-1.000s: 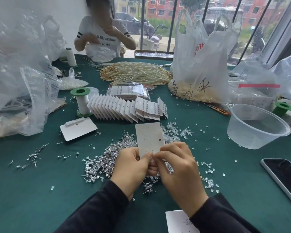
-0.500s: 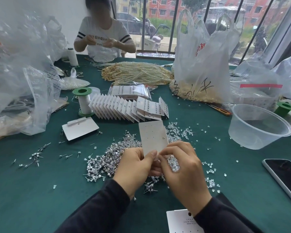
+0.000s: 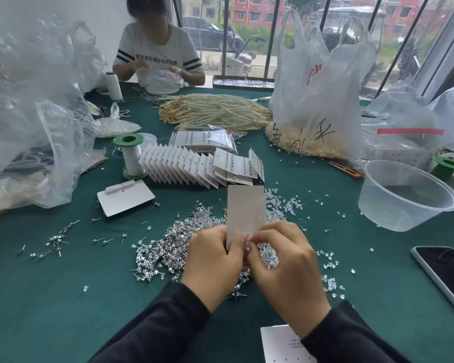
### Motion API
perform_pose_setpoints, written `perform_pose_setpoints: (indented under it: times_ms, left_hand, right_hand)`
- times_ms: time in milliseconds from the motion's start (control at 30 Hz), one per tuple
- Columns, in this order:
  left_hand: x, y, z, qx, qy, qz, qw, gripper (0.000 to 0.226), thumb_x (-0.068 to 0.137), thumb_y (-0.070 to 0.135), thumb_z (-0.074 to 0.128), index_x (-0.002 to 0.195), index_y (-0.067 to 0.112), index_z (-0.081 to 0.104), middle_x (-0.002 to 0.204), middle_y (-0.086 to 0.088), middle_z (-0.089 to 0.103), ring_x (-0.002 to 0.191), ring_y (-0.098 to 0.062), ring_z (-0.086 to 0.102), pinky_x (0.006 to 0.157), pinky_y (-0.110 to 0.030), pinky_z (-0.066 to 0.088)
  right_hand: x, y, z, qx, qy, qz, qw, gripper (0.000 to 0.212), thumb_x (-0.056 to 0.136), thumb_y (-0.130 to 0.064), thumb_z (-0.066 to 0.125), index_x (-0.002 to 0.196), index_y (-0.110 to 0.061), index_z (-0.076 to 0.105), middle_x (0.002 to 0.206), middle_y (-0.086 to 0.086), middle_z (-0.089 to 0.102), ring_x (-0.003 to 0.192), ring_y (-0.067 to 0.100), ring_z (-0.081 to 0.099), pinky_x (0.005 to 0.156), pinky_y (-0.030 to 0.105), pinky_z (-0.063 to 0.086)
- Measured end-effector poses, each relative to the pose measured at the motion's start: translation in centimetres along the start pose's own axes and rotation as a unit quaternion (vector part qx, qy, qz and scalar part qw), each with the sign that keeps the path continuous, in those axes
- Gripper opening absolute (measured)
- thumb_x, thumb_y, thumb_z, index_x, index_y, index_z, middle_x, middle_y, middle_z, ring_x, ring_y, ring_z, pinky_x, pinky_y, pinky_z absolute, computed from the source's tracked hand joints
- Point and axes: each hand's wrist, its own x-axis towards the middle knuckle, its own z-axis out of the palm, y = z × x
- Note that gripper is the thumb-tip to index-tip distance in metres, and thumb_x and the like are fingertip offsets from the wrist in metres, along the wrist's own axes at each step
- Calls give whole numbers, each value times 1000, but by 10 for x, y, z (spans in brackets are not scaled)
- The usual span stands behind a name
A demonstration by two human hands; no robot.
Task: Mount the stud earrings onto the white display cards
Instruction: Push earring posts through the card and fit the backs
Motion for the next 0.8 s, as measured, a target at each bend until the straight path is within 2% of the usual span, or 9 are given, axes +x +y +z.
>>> perform_pose_setpoints:
  times_ms: [167,267,433,500,567,600,633,700,800]
  left_hand:
    - [1,0,-1,-6,11,-1,1000,27,85,10,61,58,7,57,57,-10,65,53,-22,66,52,-34,56]
    - [1,0,-2,-23,-14,-6,1000,26,86,10,59,60,6,57,58,-12,64,51,-22,66,52,-35,57]
    - [3,4,-5,-72,-56,-34,995,29,88,10,56,59,9,57,53,-8,59,44,-18,59,44,-27,52]
    - [6,10,-9,-151,-128,-51,979,30,88,27,54,70,4,61,59,-9,61,46,-14,56,42,-22,48]
    - [10,11,-16,-169,-177,-57,968,53,81,48,44,89,0,65,68,-9,66,54,-13,57,47,-20,47]
    - [12,10,-19,-114,-162,-24,980,55,81,50,43,99,3,65,73,-5,68,58,-11,57,52,-20,47]
    - [15,4,-21,-1,-119,38,992,48,84,47,46,106,9,65,79,-1,67,64,-7,55,61,-19,47]
    - [17,-4,-24,238,-58,155,957,34,86,36,57,114,18,62,92,5,60,82,-6,48,83,-20,42]
    - [15,-13,-20,356,-122,168,911,38,80,46,61,111,25,61,102,8,49,101,-10,40,96,-25,32]
  right_hand:
    - [-2,-2,3,-1,4,-10,1000,3,69,-7,69,67,-6,67,72,3,62,72,23,58,69,22,42]
    - [-2,-2,4,-5,6,-16,1000,3,70,-7,68,68,-5,67,73,4,62,73,24,58,69,22,43]
    - [-1,-2,2,5,0,-11,1000,4,72,-6,66,68,-5,65,74,4,62,76,22,57,70,21,43]
    - [3,1,-1,40,-1,4,999,4,73,-5,65,70,-7,64,76,2,61,78,19,57,74,22,43]
    - [8,8,-7,95,0,52,994,6,75,-7,64,72,-12,62,78,-4,60,80,15,57,76,25,45]
    - [10,12,-10,130,1,86,988,8,77,-8,64,73,-14,62,80,-7,60,82,15,57,77,28,46]
    - [12,16,-14,166,1,123,978,12,79,-7,65,72,-15,61,82,-7,60,84,16,58,79,30,47]
    - [14,23,-20,235,1,191,953,16,82,-1,64,73,-13,61,87,-4,60,88,19,59,81,33,48]
    - [18,26,-27,343,2,257,904,19,85,0,59,74,-15,63,87,-2,64,84,11,60,76,22,49]
